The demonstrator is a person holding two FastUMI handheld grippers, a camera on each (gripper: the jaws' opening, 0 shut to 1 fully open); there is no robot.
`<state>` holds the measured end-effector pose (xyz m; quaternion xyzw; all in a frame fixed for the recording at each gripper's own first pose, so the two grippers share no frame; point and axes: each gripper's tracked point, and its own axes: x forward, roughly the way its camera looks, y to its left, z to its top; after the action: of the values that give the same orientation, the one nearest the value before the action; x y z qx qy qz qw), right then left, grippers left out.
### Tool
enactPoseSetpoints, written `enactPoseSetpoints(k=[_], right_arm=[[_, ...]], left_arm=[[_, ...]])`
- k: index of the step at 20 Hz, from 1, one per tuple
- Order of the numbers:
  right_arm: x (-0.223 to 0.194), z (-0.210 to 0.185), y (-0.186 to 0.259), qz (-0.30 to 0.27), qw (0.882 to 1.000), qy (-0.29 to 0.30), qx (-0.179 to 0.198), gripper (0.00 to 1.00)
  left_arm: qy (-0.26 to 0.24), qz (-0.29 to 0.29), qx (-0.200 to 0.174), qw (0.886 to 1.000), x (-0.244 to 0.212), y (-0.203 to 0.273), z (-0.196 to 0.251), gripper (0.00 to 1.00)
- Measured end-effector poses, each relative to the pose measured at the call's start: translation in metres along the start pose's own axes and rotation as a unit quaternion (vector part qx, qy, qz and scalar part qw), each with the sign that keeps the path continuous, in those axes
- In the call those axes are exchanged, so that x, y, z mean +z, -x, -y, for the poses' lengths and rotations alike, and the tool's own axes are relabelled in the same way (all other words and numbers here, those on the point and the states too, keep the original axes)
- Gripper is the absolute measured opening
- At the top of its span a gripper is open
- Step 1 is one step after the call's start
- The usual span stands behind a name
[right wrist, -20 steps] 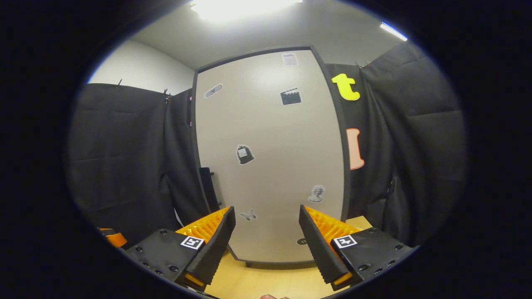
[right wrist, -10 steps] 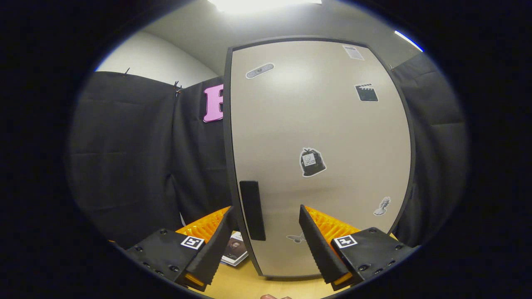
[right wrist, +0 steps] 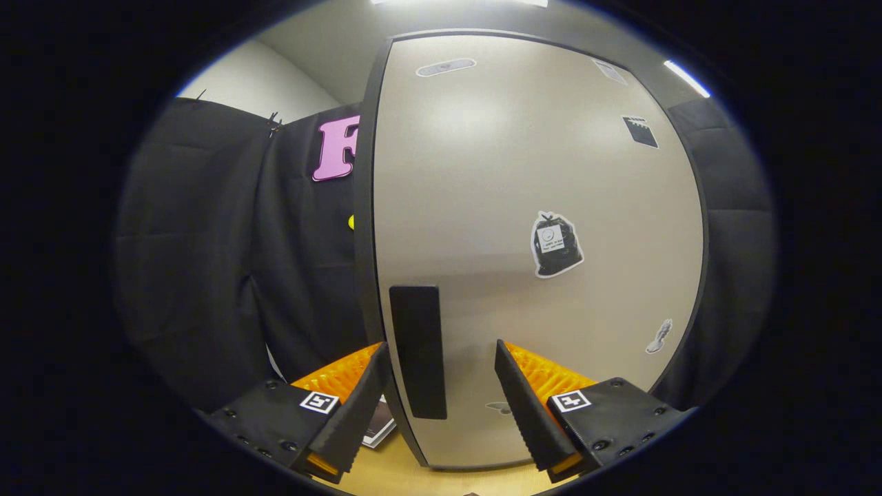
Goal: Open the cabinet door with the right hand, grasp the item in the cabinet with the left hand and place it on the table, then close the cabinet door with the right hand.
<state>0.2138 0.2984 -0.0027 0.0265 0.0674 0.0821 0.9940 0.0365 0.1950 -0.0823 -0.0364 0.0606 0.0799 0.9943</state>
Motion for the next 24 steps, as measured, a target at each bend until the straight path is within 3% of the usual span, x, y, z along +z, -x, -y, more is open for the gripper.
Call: enactPoseSetpoints(k=[2,3,4,8,9,18,19,21,24], right_arm=[[-0.001,-0.005,-0.002,-0.004,1.000,0.000,-0.005,0.84],[-0.001,-0.007,-0.003,-0.007,1.000,-0.002,-0.006,0.67],[-0.001,-0.011,-0.002,-0.010,1.000,-0.006,-0.002,0.59],[0.000,-0.007,-0.002,-0.011,1.000,-0.004,-0.008,0.47],[-0.002,-0.009,-0.011,-0.009,1.000,-0.002,-0.011,0.36],[-0.007,-0.006,-0.009,-0.047,0.998,0.013,-0.040,0.36],[-0.007,-0.006,-0.010,-0.042,0.998,0.004,-0.043,0.29],[-0.005,-0.005,-0.010,-0.041,0.998,0.021,-0.038,0.29],[-0.008,-0.007,-0.008,-0.041,0.999,0.014,-0.017,0.17]], left_arm=[[0.006,-0.003,-0.005,1.000,-0.003,-0.005,-0.001,0.94],[0.006,-0.004,-0.007,1.000,-0.005,-0.008,-0.001,0.94],[0.004,-0.004,-0.009,1.000,-0.005,-0.009,-0.003,0.94],[0.000,-0.003,-0.011,1.000,-0.004,-0.008,-0.007,0.93],[0.002,-0.005,-0.012,1.000,-0.005,-0.008,-0.008,0.94],[-0.002,-0.013,-0.018,1.000,-0.016,-0.008,-0.008,0.93],[-0.003,-0.014,-0.017,1.000,-0.018,-0.007,-0.008,0.93],[0.000,-0.018,-0.016,1.000,-0.022,-0.006,-0.009,0.94],[0.007,-0.028,-0.022,0.999,-0.027,-0.007,-0.007,0.94]])
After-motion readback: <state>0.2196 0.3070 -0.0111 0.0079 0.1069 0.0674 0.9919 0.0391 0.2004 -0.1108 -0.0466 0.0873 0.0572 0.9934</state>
